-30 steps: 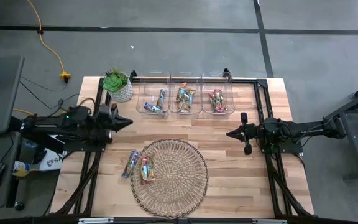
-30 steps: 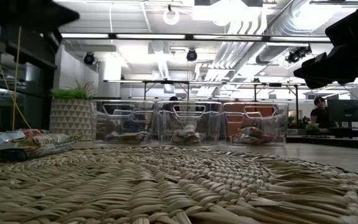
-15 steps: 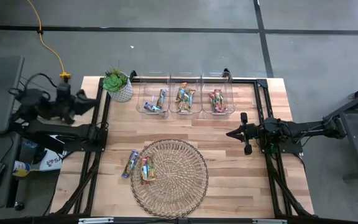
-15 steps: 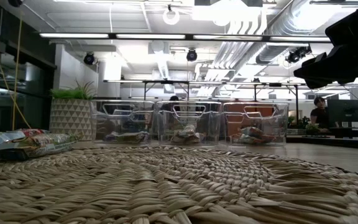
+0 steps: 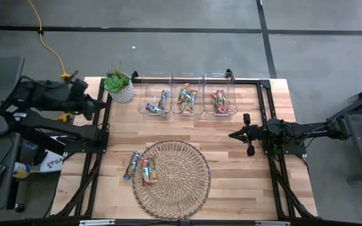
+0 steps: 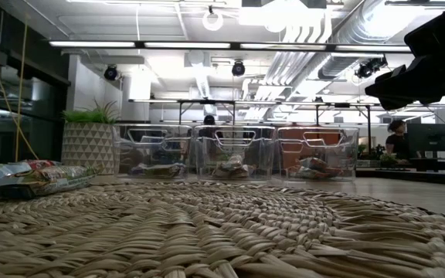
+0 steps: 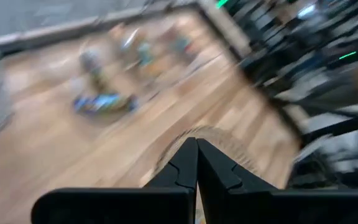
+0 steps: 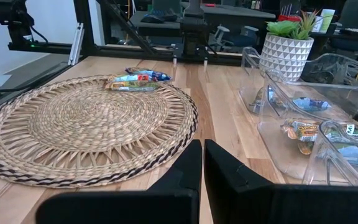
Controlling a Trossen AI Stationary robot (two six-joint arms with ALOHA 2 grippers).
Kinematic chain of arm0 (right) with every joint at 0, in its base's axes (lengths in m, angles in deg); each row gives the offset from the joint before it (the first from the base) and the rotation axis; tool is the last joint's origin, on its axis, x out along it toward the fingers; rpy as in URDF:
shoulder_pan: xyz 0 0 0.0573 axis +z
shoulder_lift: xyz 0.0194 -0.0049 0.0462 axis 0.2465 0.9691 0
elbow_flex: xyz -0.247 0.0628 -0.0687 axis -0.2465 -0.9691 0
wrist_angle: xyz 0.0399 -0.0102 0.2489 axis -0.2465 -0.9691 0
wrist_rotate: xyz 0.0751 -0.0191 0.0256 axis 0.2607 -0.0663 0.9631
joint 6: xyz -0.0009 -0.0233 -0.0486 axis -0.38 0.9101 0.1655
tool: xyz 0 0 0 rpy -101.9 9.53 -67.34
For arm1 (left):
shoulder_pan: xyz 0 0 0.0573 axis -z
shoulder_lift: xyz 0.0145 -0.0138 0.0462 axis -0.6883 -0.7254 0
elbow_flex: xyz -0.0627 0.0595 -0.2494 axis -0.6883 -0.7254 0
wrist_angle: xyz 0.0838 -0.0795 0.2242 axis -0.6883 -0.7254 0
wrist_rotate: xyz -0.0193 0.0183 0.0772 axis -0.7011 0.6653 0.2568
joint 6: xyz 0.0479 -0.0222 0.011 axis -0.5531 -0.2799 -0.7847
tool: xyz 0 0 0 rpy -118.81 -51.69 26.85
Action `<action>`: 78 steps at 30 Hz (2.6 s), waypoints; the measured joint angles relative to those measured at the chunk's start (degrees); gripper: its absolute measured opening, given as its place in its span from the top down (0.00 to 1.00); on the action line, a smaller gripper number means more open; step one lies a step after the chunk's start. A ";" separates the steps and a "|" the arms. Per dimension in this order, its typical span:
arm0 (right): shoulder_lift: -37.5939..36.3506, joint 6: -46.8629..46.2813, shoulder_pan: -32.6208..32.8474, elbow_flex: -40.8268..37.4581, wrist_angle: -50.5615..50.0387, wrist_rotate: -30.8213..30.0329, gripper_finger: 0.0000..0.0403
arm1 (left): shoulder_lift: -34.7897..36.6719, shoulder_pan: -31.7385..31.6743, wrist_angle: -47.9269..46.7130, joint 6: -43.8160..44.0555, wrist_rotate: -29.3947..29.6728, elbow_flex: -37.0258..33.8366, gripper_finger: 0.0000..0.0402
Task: Pick and place Granola Bars by type
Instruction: Put the blue granola bar into the left transparent bin
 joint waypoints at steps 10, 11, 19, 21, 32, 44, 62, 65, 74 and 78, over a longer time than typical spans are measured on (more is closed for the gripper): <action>0.00 0.00 -0.02 0.00 0.01 0.00 1.00 | -9.64 0.00 -15.20 11.98 -0.24 11.84 1.00; 0.00 0.02 -0.02 0.00 0.03 0.00 1.00 | -9.58 0.00 -15.28 13.44 -0.39 11.82 1.00; 0.00 0.02 -0.02 0.01 0.04 0.00 1.00 | -9.10 0.00 -15.17 18.33 -6.37 6.68 1.00; 0.00 0.02 -0.02 0.02 0.03 0.00 1.00 | -8.82 0.00 -15.09 18.35 -9.17 5.30 1.00; 0.00 0.00 -0.02 0.00 0.06 0.00 1.00 | -4.64 0.04 -15.13 18.80 -17.24 -2.17 1.00; 0.00 0.01 -0.01 0.00 0.06 0.00 1.00 | -5.40 1.72 -0.66 12.93 -21.86 -5.18 1.00; 0.00 0.00 0.00 0.00 0.10 0.00 1.00 | -14.79 48.79 6.33 40.46 9.78 -7.72 1.00; 0.00 0.00 -0.02 0.00 0.10 0.00 1.00 | -17.42 54.13 2.11 48.71 13.33 -7.72 1.00; 0.00 0.00 -0.02 0.00 0.10 0.01 1.00 | -25.92 59.77 -7.52 69.77 14.25 -7.72 1.00; 0.00 0.02 -0.02 0.00 0.10 0.02 1.00 | -29.15 59.63 -7.84 73.35 13.62 -7.72 0.97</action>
